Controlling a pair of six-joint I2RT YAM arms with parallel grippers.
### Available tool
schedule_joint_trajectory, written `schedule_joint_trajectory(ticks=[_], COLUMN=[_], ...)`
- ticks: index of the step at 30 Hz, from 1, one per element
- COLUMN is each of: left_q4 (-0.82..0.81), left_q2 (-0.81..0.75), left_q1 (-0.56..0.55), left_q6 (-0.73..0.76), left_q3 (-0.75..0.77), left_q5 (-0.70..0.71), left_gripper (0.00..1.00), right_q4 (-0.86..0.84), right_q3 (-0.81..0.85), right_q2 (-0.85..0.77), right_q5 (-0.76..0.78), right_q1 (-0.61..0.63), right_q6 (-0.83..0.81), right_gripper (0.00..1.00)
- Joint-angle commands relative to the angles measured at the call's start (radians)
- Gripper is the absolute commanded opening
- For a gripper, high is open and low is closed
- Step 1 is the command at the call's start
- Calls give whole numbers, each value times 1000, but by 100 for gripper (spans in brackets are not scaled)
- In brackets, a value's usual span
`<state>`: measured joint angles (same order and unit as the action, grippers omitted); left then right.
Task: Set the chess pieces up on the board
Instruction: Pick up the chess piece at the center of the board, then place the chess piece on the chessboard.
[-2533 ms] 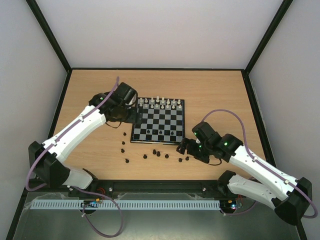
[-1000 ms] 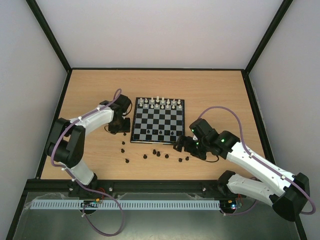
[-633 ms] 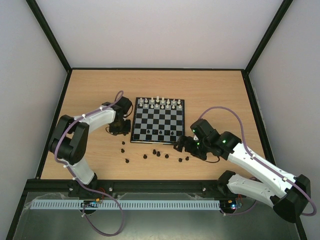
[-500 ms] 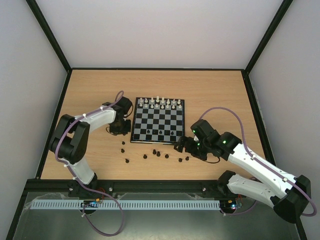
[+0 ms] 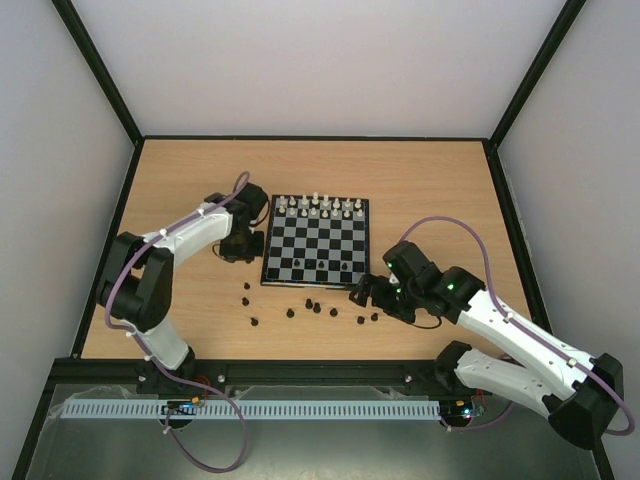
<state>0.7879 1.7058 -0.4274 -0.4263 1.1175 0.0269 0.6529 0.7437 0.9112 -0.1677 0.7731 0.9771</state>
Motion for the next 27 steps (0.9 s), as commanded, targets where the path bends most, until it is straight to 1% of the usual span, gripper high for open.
schedule_joint_trajectory(ticks=[1, 6, 13, 19, 27], left_q4=[150, 193, 163, 128, 85], left_q2=[-62, -29, 48, 103, 161], left_q1=[-64, -155, -243, -265, -266], left_q6=[16, -7, -42, -47, -42], left_q3=[148, 234, 279, 284, 270], left_q5=[-2, -25, -29, -16, 19], left_gripper=[2, 3, 4, 4, 6], right_q4=[44, 48, 82, 99, 115], right_q3=[-9, -1, 5, -3, -7], right_q2=[-8, -13, -44, -76, -105], right_q5=[7, 8, 21, 25, 28], right_q1=[5, 6, 6, 6, 5], right_q6=[9, 11, 16, 27, 41], right_gripper=[99, 99, 99, 99, 99])
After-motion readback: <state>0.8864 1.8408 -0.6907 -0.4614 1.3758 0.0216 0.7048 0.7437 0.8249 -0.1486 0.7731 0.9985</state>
